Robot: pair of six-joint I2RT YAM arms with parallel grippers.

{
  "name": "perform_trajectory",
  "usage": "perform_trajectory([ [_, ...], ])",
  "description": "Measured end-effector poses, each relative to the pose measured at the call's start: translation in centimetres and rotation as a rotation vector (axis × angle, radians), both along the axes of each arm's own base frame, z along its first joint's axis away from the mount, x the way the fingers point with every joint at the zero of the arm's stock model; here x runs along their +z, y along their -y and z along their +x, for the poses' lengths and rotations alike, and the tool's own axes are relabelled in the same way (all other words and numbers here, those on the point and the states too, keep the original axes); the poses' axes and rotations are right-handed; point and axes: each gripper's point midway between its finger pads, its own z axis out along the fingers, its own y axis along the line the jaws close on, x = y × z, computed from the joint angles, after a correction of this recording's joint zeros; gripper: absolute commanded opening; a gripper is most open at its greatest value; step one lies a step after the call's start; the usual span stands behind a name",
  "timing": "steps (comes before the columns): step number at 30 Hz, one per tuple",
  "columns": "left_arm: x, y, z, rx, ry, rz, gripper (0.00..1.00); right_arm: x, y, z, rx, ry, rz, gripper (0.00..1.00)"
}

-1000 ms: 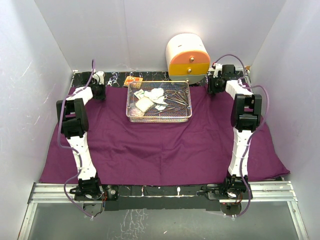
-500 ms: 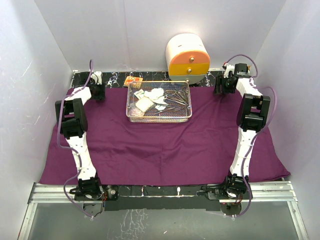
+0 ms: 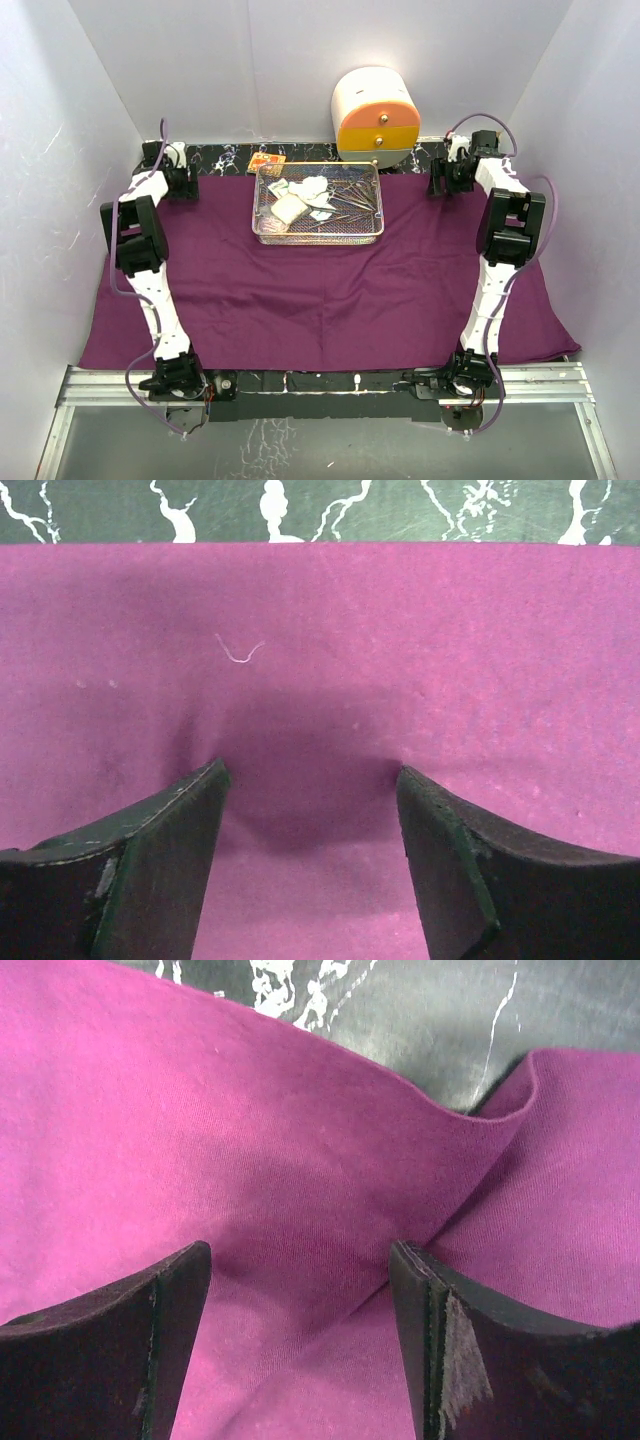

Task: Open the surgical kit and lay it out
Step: Smooth out the surgical kit at the center of the board.

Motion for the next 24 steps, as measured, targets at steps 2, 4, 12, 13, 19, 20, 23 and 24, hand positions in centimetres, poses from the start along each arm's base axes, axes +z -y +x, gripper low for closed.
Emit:
perform_trajectory([
  [2, 0.1, -0.3, -0.1, 0.005, -0.001, 0.000, 0.74, 0.0, 0.2, -0.6, 0.001, -0.011, -0.021, 0.73],
  [4, 0.2, -0.6, -0.5, 0.009, -0.005, 0.000, 0.78, -0.2, 0.6, -1.4, -0.004, -0.031, -0.049, 0.73],
  [12, 0.3, 0.1, -5.2, -0.002, -0.058, -0.019, 0.82, -0.7, 1.9, -2.5, -0.012, -0.042, -0.122, 0.73],
  [13, 0.2, 0.2, -5.6, -0.008, -0.058, -0.020, 0.82, -0.8, 2.1, -2.5, -0.013, -0.041, -0.131, 0.74],
  [19, -0.1, 0.5, -6.9, -0.037, -0.043, -0.003, 0.82, -1.0, 3.8, -2.6, -0.029, -0.043, -0.203, 0.73],
  [20, 0.0, 0.5, -7.1, -0.040, -0.037, 0.000, 0.82, -1.0, 4.1, -2.7, -0.033, -0.044, -0.210, 0.73],
  [23, -0.1, 0.4, -7.3, -0.048, -0.025, 0.002, 0.82, -1.1, 5.6, -2.9, -0.054, -0.050, -0.233, 0.73],
  [24, -0.1, 0.4, -7.4, -0.051, -0.023, 0.002, 0.82, -1.1, 6.0, -3.0, -0.060, -0.052, -0.236, 0.73],
])
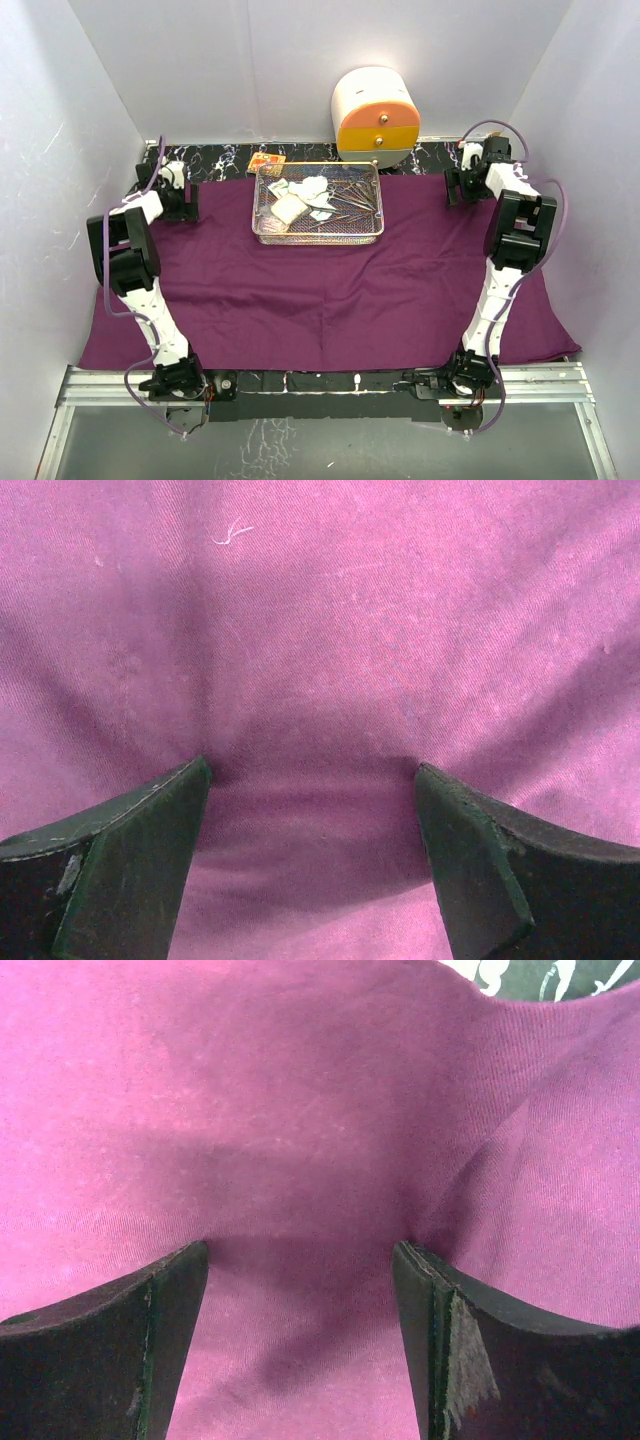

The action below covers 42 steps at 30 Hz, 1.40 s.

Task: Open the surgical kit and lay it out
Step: Smooth out the surgical kit at the center of the board.

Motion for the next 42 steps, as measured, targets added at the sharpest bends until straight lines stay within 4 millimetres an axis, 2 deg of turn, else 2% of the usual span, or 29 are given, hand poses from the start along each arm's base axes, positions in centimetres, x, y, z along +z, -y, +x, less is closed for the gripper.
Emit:
perform_trajectory([
  [3, 0.0, -0.2, 0.0, -0.007, 0.006, -0.002, 0.82, 0.0, 0.8, -0.2, -0.009, -0.001, 0.001, 0.73],
  [11, 0.0, -1.9, -0.4, 0.011, 0.007, -0.001, 0.82, 0.1, 1.3, -0.3, -0.002, -0.004, -0.009, 0.73],
  [17, 0.1, -2.4, -0.7, 0.020, -0.004, 0.001, 0.82, 0.3, 3.2, -1.8, -0.033, -0.046, 0.002, 0.76],
  [20, 0.1, -2.6, -1.0, 0.025, -0.016, 0.002, 0.82, 1.3, 3.6, -2.3, -0.037, -0.059, 0.036, 0.77],
  [24, 0.2, -2.9, -1.3, 0.038, -0.032, 0.004, 0.82, 3.1, 3.6, -1.5, -0.024, -0.023, 0.045, 0.78],
  [27, 0.3, -3.2, -1.8, 0.052, -0.043, 0.002, 0.82, 3.3, 3.5, -1.9, -0.016, -0.031, 0.035, 0.77],
  [30, 0.8, -3.5, -2.3, 0.062, -0.045, -0.003, 0.82, 2.6, 3.3, -3.3, -0.007, -0.069, 0.010, 0.77],
  [35, 1.2, -2.9, -4.2, 0.062, -0.048, -0.015, 0.82, -0.1, 3.2, -6.8, 0.008, -0.158, 0.004, 0.77],
  [39, 0.3, -2.4, -5.4, 0.058, -0.072, -0.028, 0.82, 0.2, 4.0, -8.1, -0.012, -0.157, 0.008, 0.76],
  [42, 0.0, -2.5, -5.5, 0.053, -0.063, -0.016, 0.81, -0.1, 5.0, -8.7, -0.029, -0.156, 0.013, 0.76],
])
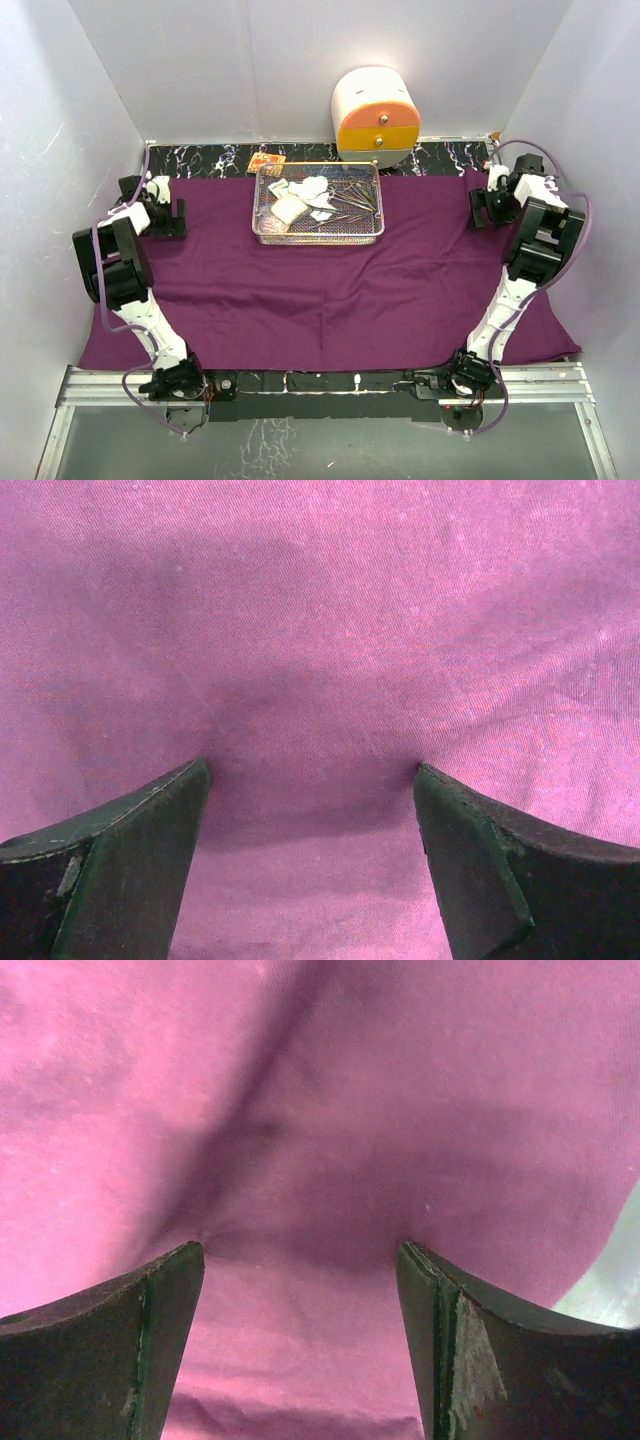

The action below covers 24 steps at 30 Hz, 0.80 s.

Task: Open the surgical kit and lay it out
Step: Smooth out the surgical kit at the center of the board.

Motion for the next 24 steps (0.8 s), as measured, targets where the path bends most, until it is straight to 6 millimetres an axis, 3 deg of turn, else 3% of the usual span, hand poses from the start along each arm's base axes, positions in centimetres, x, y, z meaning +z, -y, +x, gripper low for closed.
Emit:
perform_trajectory([
  [9, -0.1, -0.7, 0.3, 0.004, 0.014, 0.026, 0.81, -0.1, 2.5, -1.5, -0.017, 0.013, -0.017, 0.76],
  [15, 0.0, -2.4, 1.6, 0.024, 0.026, 0.050, 0.81, -0.2, 4.3, -2.6, -0.034, -0.007, -0.050, 0.76],
  [24, 0.4, -5.2, 1.3, 0.069, 0.026, 0.110, 0.81, 0.1, 4.2, -3.7, -0.028, -0.040, -0.019, 0.75],
])
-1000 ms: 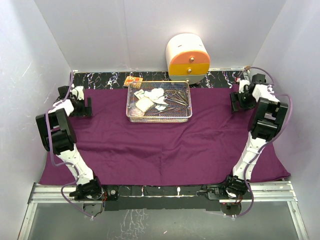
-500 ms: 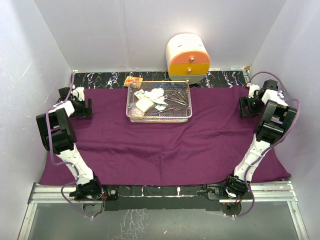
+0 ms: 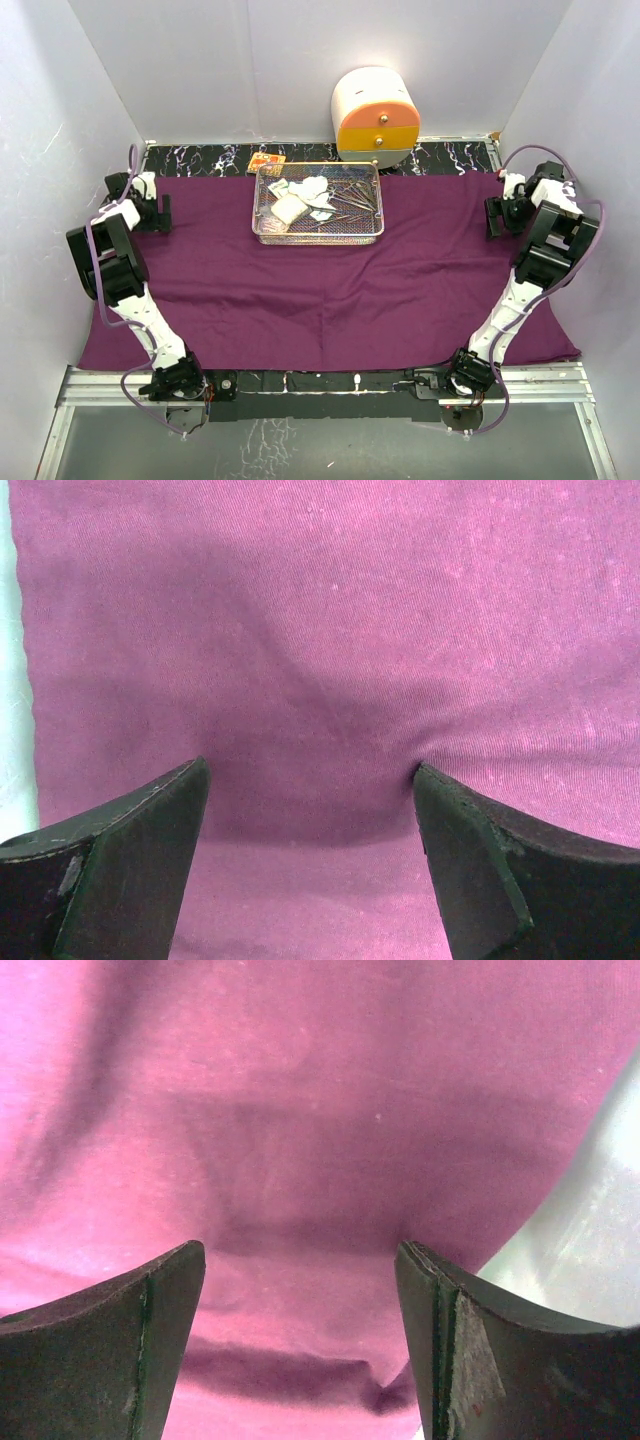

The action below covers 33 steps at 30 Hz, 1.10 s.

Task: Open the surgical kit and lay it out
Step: Smooth out the surgical kit at the center of the board.

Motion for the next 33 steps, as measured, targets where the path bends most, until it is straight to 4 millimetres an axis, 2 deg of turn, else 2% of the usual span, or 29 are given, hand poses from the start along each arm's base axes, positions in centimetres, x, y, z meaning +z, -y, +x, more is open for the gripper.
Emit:
perform_trajectory([
  [5, 0.1, 0.5, -0.3, -0.005, -0.001, -0.034, 0.81, 0.7, -2.1, 0.8, 0.037, 0.016, 0.058, 0.74],
  [10, 0.9, 1.8, 0.2, -0.009, 0.018, -0.119, 0.80, 2.2, -6.1, 2.6, 0.108, 0.054, 0.080, 0.74],
  [14, 3.7, 2.2, 2.5, -0.022, 0.089, -0.147, 0.80, 3.3, -9.7, 4.2, 0.165, 0.092, 0.089, 0.73],
  [18, 6.3, 2.9, 5.2, -0.047, 0.168, -0.151, 0.80, 3.8, -12.1, 5.4, 0.188, 0.114, 0.100, 0.74],
  [21, 6.8, 3.9, 6.8, -0.074, 0.195, -0.158, 0.80, 4.4, -13.3, 6.9, 0.177, 0.150, 0.107, 0.74],
  [23, 6.5, 4.8, 7.9, -0.093, 0.197, -0.166, 0.80, 4.7, -14.1, 8.1, 0.170, 0.179, 0.113, 0.74],
  [27, 4.6, 7.3, 9.7, -0.142, 0.171, -0.178, 0.80, 4.9, -15.7, 10.7, 0.152, 0.234, 0.132, 0.74],
  [33, 1.6, 11.1, 10.7, -0.210, 0.113, -0.172, 0.78, 2.9, -17.9, 12.7, 0.118, 0.251, 0.172, 0.73],
])
